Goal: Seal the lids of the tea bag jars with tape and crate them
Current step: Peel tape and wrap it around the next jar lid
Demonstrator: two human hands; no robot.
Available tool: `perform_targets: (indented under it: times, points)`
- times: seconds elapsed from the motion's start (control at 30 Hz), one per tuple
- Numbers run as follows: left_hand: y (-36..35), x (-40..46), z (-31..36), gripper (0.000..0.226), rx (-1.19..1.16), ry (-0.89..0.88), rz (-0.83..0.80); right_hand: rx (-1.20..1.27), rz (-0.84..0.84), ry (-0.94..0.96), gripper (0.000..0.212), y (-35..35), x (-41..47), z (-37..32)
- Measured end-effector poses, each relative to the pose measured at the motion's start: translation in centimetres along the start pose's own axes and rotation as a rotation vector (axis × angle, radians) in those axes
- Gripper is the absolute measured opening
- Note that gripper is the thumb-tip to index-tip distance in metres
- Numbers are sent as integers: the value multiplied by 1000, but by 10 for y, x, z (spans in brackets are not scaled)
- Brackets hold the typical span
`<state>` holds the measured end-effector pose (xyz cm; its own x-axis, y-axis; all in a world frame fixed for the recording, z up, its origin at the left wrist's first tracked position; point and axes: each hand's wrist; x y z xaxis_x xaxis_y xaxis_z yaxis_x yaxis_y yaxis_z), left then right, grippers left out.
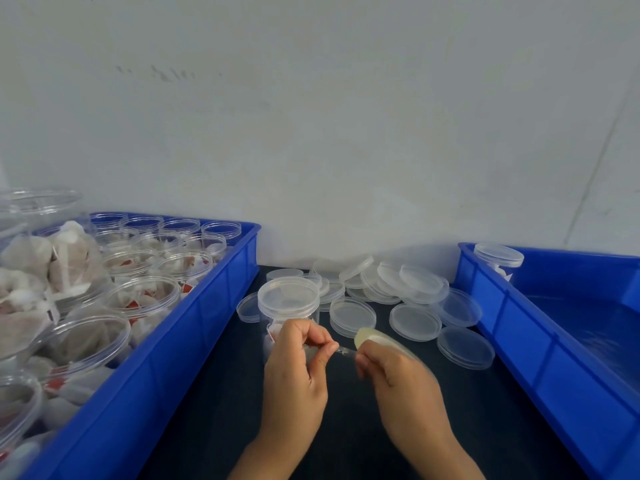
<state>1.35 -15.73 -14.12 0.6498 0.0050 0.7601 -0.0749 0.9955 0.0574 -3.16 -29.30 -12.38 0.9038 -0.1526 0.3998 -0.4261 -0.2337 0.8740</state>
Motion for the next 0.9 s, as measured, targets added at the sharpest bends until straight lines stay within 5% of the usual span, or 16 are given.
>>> perform_targets:
  times: [0.07,0.17,0.33,0.43,0.63,0.9]
  points:
    - [6,5,0,14,75,-153,-30,2,37,16,30,0,1,2]
    - [16,17,-13,53,136,-256,103,18,83,32,29,-1,1,1]
    - [22,22,-43,107,-81,277,82,-22,122,73,26,-3,0,-1]
    - [15,21,-58,100,-234,387,26,-39,108,83,26,-3,1,1]
    - [18,18,-48,106,-199,400,-149,-85,88,131,25,9,5,11]
    - [15,15,-26,86,-184,452,-410,-79,20,333,28,44,8,29]
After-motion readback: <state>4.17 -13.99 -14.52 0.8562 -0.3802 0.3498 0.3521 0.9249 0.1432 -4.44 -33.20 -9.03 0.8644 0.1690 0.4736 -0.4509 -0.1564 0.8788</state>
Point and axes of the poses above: each hand's wrist, its own x-axis towards the middle knuckle, its own y-axis out of the back of the hand, z = x × y, and after that the axes turned 12 degrees about -x, right-handed
